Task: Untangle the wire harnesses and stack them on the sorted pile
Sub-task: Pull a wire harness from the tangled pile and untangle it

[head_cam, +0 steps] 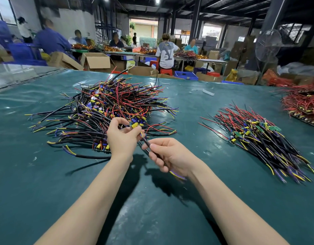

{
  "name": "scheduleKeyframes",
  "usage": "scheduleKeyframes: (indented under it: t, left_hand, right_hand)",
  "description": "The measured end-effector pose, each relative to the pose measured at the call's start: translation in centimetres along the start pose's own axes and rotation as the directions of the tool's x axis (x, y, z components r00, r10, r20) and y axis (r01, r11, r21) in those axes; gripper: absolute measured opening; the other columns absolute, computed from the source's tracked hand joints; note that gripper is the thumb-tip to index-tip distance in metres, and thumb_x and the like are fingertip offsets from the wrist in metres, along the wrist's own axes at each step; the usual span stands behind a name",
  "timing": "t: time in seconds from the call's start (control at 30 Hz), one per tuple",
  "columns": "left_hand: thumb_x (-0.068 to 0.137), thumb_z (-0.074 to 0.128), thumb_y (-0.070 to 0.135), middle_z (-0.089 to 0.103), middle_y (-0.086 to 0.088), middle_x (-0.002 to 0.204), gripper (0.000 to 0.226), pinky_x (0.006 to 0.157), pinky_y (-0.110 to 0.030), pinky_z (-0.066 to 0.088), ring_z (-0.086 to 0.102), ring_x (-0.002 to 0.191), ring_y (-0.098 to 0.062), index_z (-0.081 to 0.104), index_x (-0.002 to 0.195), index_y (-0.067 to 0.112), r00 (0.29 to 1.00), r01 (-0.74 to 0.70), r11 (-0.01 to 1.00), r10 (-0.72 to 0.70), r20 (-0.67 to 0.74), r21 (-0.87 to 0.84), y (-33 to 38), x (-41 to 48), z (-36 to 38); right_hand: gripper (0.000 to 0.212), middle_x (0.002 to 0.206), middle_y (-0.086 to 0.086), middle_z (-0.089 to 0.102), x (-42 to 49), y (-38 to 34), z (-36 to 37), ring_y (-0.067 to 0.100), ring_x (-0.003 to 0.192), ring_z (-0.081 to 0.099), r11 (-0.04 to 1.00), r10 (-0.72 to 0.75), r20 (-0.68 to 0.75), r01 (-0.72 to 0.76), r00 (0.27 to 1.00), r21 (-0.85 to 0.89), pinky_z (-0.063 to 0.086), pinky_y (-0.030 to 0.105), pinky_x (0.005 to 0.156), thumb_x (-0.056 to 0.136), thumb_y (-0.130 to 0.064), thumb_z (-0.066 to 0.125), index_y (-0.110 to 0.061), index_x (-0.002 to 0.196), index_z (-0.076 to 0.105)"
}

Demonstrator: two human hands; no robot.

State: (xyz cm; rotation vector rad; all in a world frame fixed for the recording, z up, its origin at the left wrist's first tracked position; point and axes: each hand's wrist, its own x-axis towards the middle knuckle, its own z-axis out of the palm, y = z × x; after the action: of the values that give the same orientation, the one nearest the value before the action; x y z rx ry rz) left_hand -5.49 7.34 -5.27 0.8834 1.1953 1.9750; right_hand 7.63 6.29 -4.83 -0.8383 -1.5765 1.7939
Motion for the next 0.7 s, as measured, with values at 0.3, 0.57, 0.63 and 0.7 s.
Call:
scheduleKeyframes:
  t: [0.3, 0.57, 0.63, 0.7]
  left_hand:
    - [0.079, 0.065, -0.008, 0.059, -0.004, 0.066, 0.017, 0.049, -0.012, 0.049, 0.06, 0.05, -0.006, 0.065, 0.085, 0.007, 0.989, 0.059, 0.997, -0.052, -0.141, 0.047, -0.1, 1.9, -2.0]
    - [0.077, 0.064, -0.014, 0.06, -0.008, 0.078, 0.028, 0.052, -0.015, 0.053, 0.061, 0.063, -0.015, 0.064, 0.097, 0.005, 0.988, 0.129, 0.99, -0.133, -0.083, -0.058, 0.7, 2.0, -1.9]
    - [0.077, 0.062, -0.015, 0.059, -0.006, 0.073, 0.02, 0.05, -0.015, 0.051, 0.06, 0.053, -0.011, 0.064, 0.082, 0.004, 0.976, 0.163, 0.979, -0.179, -0.127, -0.124, 0.8, 2.2, -2.1]
    - [0.078, 0.061, -0.016, 0.059, -0.005, 0.071, 0.025, 0.049, -0.014, 0.051, 0.059, 0.047, -0.007, 0.062, 0.074, 0.009, 0.966, 0.182, 0.97, -0.207, -0.154, -0.158, 0.8, 2.4, -2.4]
  right_hand:
    - [0.027, 0.04, -0.007, 0.043, -0.1, 0.7, -0.2, 0.002, 0.028, 0.032, 0.989, 0.106, -0.073, -0.112, 0.992, -0.093, 0.024, 0.009, 0.033, 0.098, -0.014, 0.042, -0.01, 0.075, 0.057]
    - [0.026, 0.038, -0.007, 0.039, 0.3, 0.3, -0.4, 0.002, 0.028, 0.025, 0.998, 0.059, -0.108, -0.062, 0.992, -0.025, 0.02, 0.008, 0.034, 0.095, -0.014, 0.047, -0.009, 0.072, 0.06]
    - [0.028, 0.039, -0.007, 0.037, 0.1, 0.3, -0.6, 0.002, 0.029, 0.025, 0.995, 0.08, -0.07, -0.085, 0.994, -0.057, 0.02, 0.008, 0.034, 0.094, -0.012, 0.048, -0.009, 0.069, 0.059]
    - [0.028, 0.041, -0.005, 0.038, -0.1, 0.3, -0.6, 0.003, 0.03, 0.027, 0.986, 0.122, -0.036, -0.125, 0.992, -0.11, 0.022, 0.009, 0.035, 0.093, -0.009, 0.048, -0.01, 0.067, 0.056]
